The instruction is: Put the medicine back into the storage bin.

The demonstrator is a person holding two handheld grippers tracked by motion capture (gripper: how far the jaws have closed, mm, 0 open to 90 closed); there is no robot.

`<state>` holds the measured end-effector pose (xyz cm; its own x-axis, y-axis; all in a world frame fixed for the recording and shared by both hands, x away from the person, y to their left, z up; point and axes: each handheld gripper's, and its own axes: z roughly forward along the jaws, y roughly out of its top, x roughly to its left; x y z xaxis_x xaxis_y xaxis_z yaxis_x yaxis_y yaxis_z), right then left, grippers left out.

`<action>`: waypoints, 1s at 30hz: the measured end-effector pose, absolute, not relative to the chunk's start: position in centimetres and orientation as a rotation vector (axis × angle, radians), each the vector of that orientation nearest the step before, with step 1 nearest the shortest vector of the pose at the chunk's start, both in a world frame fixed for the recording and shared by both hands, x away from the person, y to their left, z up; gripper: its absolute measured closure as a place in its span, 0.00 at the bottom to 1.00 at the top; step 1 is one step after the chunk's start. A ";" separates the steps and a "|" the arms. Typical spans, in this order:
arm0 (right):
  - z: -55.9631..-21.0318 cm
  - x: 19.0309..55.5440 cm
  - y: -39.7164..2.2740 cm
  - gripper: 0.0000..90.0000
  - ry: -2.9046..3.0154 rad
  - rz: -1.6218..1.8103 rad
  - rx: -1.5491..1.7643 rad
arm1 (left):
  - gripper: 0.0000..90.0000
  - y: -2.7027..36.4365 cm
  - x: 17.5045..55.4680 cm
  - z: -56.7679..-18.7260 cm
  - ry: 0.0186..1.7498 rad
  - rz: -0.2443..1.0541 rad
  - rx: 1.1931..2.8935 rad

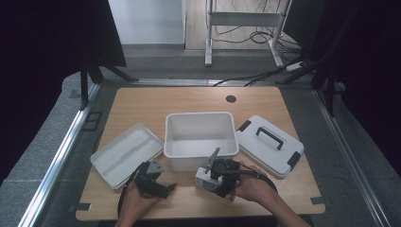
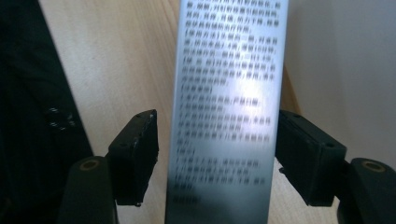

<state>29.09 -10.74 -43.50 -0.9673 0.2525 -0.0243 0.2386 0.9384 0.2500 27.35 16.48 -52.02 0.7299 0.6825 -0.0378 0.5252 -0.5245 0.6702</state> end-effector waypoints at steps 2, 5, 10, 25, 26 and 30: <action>-43.6 29.2 -10.3 0.42 3.041 0.345 0.376 | 0.04 16.5 27.3 -52.0 0.907 0.300 2.252; -43.8 29.4 -10.1 0.55 3.055 0.310 0.362 | 0.04 16.5 27.3 -52.0 0.907 0.301 2.251; -43.4 29.3 -10.0 0.61 3.064 0.299 0.358 | 0.04 16.5 27.3 -52.0 0.906 0.300 2.251; -38.8 29.2 -9.8 0.61 3.124 0.340 0.283 | 0.03 16.4 27.3 -52.0 0.888 0.292 2.264; -38.4 29.2 -9.8 0.61 3.129 0.342 0.281 | 0.02 16.4 27.3 -52.0 0.890 0.289 2.264; -37.1 29.3 -9.6 0.61 3.144 0.348 0.276 | 0.00 16.3 27.3 -52.1 0.888 0.285 2.267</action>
<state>29.32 -9.64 -37.05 -0.9844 0.1682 0.0525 0.1756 0.9609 0.2140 27.26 16.33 -52.07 0.7436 0.6674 -0.0403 0.5193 -0.5386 0.6635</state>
